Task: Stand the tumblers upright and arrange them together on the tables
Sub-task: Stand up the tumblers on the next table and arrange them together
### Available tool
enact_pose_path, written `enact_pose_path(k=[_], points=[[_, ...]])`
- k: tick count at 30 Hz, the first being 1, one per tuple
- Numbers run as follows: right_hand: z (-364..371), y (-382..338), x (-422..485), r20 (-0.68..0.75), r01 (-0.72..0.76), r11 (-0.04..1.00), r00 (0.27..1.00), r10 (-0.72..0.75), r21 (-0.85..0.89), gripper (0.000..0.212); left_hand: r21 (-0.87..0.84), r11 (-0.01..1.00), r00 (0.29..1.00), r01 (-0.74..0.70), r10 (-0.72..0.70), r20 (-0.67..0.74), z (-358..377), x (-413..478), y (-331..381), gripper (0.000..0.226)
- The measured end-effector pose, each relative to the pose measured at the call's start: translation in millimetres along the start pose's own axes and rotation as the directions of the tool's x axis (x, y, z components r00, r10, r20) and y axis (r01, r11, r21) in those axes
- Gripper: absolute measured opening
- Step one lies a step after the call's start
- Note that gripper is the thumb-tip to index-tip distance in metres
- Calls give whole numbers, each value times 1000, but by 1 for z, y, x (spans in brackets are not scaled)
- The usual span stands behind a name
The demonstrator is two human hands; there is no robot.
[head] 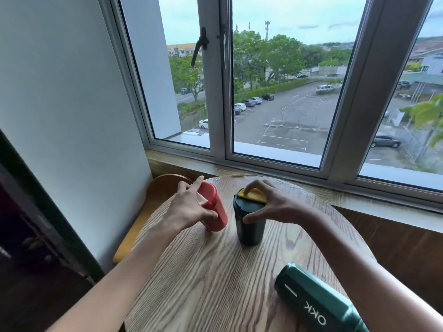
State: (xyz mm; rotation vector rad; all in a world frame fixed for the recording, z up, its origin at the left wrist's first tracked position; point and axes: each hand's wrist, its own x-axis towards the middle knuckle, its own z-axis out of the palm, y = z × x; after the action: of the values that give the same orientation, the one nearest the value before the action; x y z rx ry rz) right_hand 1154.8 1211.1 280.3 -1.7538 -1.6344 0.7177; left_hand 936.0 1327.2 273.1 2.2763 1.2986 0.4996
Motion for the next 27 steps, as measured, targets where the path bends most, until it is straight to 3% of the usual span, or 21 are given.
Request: enact_pose_path(k=[4,6,11,16,20,27], points=[[1,2,0,-8,8,1000,1000,-8,15,57,105,994,1000,-7,5,21,6,-12,13,118],[1,5,0,-8,13,1000,1000,-13,22,59,77,997,1000,-6,9,-29,11,-18,14,121],[-3,11,0,62,28,1000,998,-28,1,69,-360,930,957,-76,-34,-290,39,-45,-3,126],[-8,13,-2,111,32,999,993,-33,11,73,-582,810,966,76,-205,-159,63,-39,-20,96],[-11,18,-2,100,37,999,994,-38,9,70,-556,826,961,88,-217,-169,63,-38,-22,104],[-10,17,1,71,53,998,996,-52,-16,70,-557,829,976,51,-159,-147,71,-67,-15,94]])
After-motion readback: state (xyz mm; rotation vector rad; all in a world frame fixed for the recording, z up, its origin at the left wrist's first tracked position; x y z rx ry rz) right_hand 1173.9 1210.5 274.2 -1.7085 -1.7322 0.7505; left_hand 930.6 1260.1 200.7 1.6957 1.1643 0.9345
